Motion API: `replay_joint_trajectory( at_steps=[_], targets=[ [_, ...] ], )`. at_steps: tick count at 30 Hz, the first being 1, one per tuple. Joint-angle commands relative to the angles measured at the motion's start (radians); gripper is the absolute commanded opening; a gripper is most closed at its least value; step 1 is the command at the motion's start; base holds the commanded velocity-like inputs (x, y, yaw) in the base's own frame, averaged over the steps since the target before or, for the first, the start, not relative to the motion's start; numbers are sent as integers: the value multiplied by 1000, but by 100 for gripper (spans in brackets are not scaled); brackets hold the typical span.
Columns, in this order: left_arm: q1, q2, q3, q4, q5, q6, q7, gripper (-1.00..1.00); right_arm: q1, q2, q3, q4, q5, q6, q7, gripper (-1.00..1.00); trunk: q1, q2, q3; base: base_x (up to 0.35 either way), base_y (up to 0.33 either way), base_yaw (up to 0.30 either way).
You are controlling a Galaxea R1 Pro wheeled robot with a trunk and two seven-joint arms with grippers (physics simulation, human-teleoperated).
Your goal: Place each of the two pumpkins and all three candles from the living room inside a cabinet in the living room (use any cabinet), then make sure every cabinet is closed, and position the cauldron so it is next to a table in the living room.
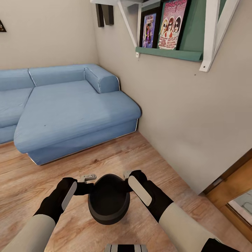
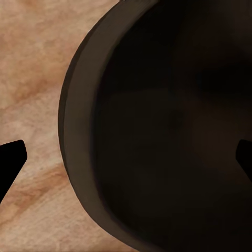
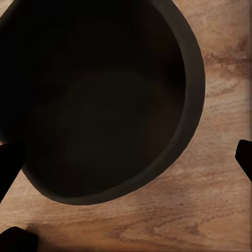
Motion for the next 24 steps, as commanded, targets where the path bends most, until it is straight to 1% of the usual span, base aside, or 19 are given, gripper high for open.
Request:
replay_joint_trajectory(
  at_steps=[1, 10, 13, 15, 21, 24],
  targets=[
    [0, 1, -2, -1, 0, 3, -2, 100, -1, 0, 1, 0, -9, 1, -11, 100, 0, 0, -1, 0, 0, 0],
    [0, 1, -2, -1, 0, 3, -4, 100, -1, 0, 0, 4, -7, 1, -22, 100, 0, 0, -1, 0, 0, 0],
    [0, 1, -2, -1, 0, 3, -5, 100, -1, 0, -1, 5, -7, -1, -24, 100, 1, -1, -12, 0, 0, 0],
    [0, 1, -2, -1, 0, 3, -5, 100, -1, 0, -1, 6, -6, -20, -25, 100, 2, -2, -20, 0, 0, 0],
    [0, 2, -2, -2, 0, 3, -8, 100, -1, 0, -2, 13, -7, -50, -51, 100, 2, -2, -20, 0, 0, 0],
    [0, 2, -2, -2, 0, 3, -8, 100, -1, 0, -2, 14, -7, -53, -56, 100, 3, -2, -32, 0, 0, 0]
  ],
)
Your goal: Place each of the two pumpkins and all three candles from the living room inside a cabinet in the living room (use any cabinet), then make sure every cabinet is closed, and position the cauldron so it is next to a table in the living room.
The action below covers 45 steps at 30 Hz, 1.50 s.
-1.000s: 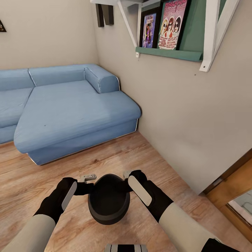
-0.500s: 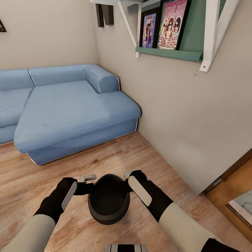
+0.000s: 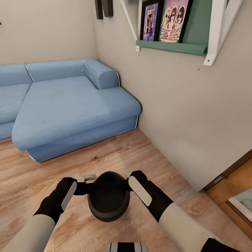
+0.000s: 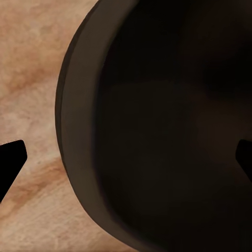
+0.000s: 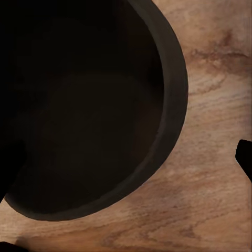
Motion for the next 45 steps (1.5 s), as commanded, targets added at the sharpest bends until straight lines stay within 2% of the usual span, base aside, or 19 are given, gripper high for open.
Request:
replay_joint_trajectory(
  at_steps=[1, 3, 8, 14, 45],
  targets=[
    [0, 1, -2, -1, 0, 3, -2, 100, -1, 0, 2, -1, -10, 1, -11, 100, 0, -1, -5, 0, 0, 0],
    [0, 0, -2, -1, 0, 3, -2, 100, -1, 0, 1, 0, -10, 0, -11, 100, 1, -1, -13, 0, 0, 0],
    [0, 0, -2, -1, 0, -3, -2, 100, -1, 0, 1, 1, -10, 0, -12, 100, 1, -1, -13, 0, 0, 0],
    [0, 0, -2, -1, 0, -12, -2, 100, -1, 0, 1, 1, -10, -1, -13, 100, 4, -3, -36, 0, 0, 0],
    [0, -2, -2, 0, 0, -14, -2, 100, -1, 0, 1, 2, -10, -7, -12, 100, 4, -3, -36, 22, 6, 0]
  ],
)
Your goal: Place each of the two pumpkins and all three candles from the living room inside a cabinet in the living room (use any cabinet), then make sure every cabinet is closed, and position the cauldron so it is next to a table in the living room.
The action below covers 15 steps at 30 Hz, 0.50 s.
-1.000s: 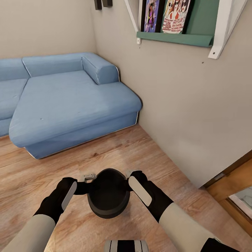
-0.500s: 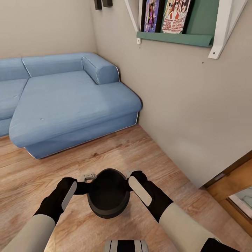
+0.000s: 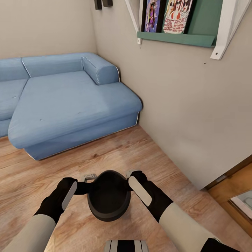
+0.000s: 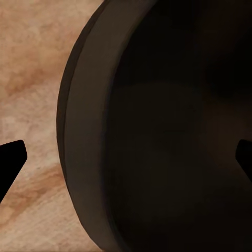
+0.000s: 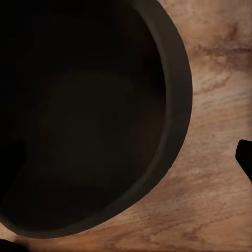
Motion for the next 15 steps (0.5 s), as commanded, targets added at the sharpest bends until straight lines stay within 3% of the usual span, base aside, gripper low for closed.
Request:
replay_joint_trajectory(
  at_steps=[1, 6, 15],
  targets=[
    [0, 1, -2, -1, 0, 3, -2, 100, -1, 0, 1, -1, -10, -3, -10, 100, 0, 0, -1, 2, 1, 0],
    [0, 1, -3, -2, 0, 3, -2, 100, -3, 0, 3, 29, -7, -118, -13, 100, 0, 0, -1, 0, 0, 0],
    [0, 1, -3, -2, 0, 3, -2, 100, -37, 0, 2, 121, -10, -159, -14, 100, 0, 0, -1, 0, 0, 0]
  ],
)
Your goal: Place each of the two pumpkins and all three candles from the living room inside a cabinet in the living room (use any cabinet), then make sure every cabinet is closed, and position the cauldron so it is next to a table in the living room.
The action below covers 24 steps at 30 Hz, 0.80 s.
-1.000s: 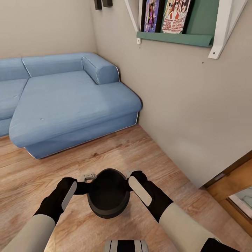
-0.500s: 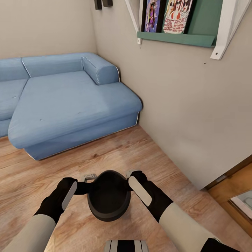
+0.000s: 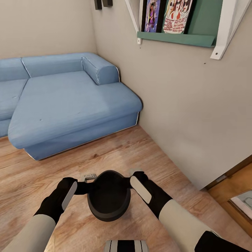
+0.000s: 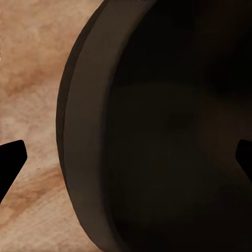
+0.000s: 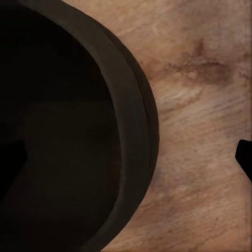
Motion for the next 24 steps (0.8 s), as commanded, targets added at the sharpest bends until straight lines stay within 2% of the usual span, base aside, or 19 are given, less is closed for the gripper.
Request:
replay_joint_trajectory(
  at_steps=[1, 19, 24],
  targets=[
    [0, 1, -2, -1, 1, 4, -2, 100, -6, 0, 2, 12, -10, -1, -10, 100, 0, 0, -1, 0, 0, 0],
    [0, 2, -1, -1, 1, 4, -1, 100, -15, 0, 2, 45, -12, -3, -9, 100, 0, 0, -1, 0, 0, 0],
    [0, 0, -1, -1, 1, 4, 2, 100, -15, 0, 2, 48, -13, -3, -10, 100, 2, -2, -20, 0, 0, 0]
  ],
)
